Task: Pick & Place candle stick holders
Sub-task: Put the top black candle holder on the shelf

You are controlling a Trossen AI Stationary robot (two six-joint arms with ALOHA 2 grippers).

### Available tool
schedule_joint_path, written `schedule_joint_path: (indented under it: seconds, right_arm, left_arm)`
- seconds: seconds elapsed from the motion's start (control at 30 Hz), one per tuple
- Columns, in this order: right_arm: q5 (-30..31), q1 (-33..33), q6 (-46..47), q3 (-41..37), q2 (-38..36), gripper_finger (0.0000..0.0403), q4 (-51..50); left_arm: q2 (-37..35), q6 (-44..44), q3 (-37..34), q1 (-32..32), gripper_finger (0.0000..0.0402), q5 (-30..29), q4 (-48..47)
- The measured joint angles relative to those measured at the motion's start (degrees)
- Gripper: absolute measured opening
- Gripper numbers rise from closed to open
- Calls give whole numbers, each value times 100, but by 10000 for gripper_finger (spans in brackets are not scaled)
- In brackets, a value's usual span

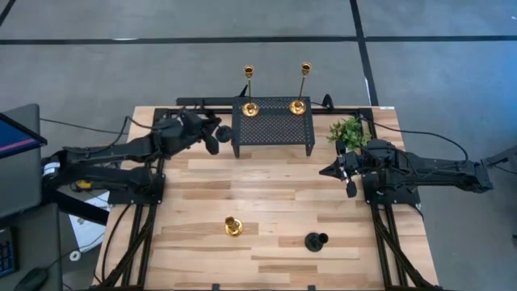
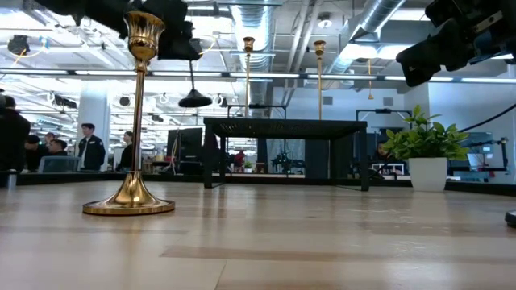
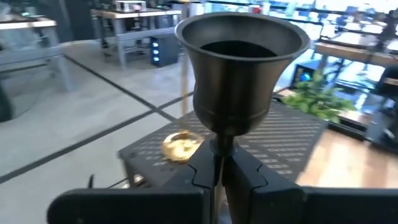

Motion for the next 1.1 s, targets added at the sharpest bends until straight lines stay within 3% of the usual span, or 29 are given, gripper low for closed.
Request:
schedule_joint_path:
  seconds: [0.2, 0.53, 1.1]
  right_arm:
    - [0, 0, 1, 0, 1, 0, 6]
    - [0, 0, 3, 0, -1, 0, 6]
    - [-1, 0, 1, 0, 2, 0, 6]
  left_arm:
    - [603, 102, 352, -381, 13, -8, 43]
    - [1455, 255, 810, -406, 13, -2, 505]
    - [2079, 528, 1058, -520, 13, 211, 1041]
